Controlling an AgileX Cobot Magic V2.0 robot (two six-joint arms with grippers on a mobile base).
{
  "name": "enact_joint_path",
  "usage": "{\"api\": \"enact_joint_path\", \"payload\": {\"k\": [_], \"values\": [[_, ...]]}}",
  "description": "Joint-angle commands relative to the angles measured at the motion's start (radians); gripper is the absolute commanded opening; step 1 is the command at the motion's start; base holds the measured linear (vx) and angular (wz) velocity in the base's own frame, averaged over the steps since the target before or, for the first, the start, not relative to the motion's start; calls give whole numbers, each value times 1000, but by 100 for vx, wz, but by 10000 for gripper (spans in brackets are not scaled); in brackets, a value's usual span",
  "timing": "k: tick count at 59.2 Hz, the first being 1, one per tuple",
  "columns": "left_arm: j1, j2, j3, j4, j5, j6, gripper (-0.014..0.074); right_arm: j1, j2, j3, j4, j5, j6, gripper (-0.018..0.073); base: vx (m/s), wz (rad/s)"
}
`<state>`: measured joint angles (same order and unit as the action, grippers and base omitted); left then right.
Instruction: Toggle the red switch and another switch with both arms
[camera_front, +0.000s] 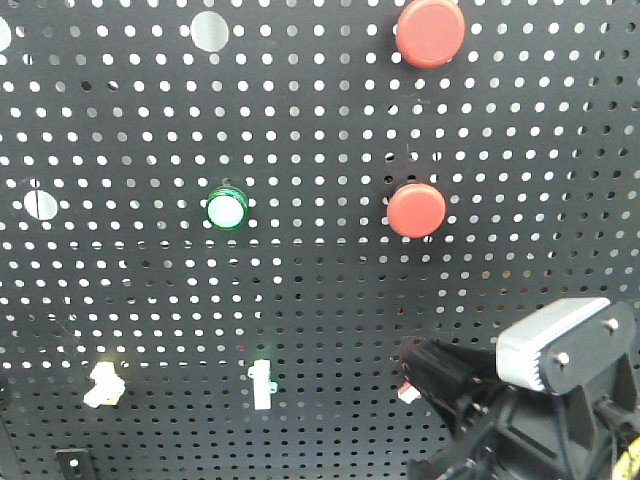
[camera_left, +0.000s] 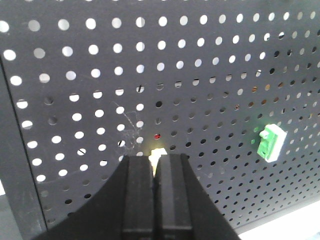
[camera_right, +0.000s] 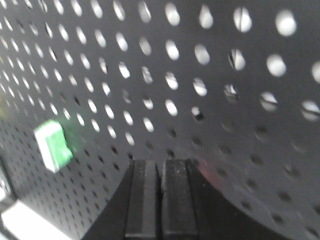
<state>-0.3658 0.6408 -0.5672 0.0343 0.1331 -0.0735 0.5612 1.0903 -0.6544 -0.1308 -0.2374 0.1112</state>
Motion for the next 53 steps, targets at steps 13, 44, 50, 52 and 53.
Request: {"api": "enact_joint_path", "payload": {"k": [13,44,50,52,53], "values": [[-8,-3,-33,-3,-79,-5,2,-4,-90,-36,-58,-201,28,-6,0,0],[-8,-3,-33,-3,-77,-6,2,-5,-140,-35,-60,-89,24,-6,0,0],[-8,-3,-33,-3,-77,-6,2,-5,-140,-35,-60,-89,24,-6,0,0],[-8,-3,-33,-3,-77,-6,2,-5,-140,-35,-60,-89,24,-6,0,0],[-8,-3,-33,-3,-77,-6,2,-5,-140,-35,-60,-89,24,-6,0,0]]}}
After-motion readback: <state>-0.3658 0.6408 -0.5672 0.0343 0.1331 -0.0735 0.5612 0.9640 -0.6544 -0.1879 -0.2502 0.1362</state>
